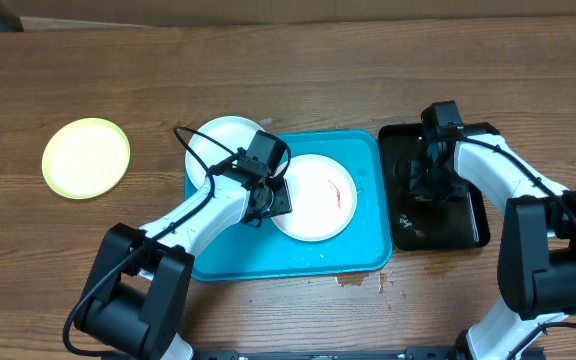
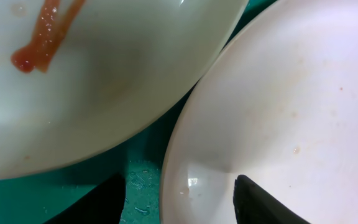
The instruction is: Clean dirty plates on tray and stack at the side
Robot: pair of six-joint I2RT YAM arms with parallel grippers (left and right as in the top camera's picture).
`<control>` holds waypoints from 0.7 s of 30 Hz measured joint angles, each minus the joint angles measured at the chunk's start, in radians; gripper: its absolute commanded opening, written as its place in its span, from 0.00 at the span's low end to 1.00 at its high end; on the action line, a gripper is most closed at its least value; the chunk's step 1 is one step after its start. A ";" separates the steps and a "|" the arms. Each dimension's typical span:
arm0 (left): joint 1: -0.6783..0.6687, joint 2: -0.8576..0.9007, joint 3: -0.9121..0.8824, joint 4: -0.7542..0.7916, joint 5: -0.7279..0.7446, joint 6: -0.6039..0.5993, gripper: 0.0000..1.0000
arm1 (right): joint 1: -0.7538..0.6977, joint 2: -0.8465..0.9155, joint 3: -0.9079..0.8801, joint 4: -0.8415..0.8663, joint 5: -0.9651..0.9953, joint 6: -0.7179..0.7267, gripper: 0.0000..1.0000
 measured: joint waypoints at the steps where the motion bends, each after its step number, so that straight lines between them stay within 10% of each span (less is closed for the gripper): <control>1: 0.000 0.000 0.000 0.000 0.000 0.000 0.57 | 0.000 0.000 0.000 0.010 0.004 -0.002 0.92; 18: 0.000 0.000 0.000 0.000 0.000 0.003 0.58 | 0.000 0.000 0.001 0.142 0.101 0.000 0.90; 21: 0.000 0.000 0.000 0.000 0.000 0.003 0.58 | 0.000 0.000 0.001 0.136 0.104 -0.006 0.75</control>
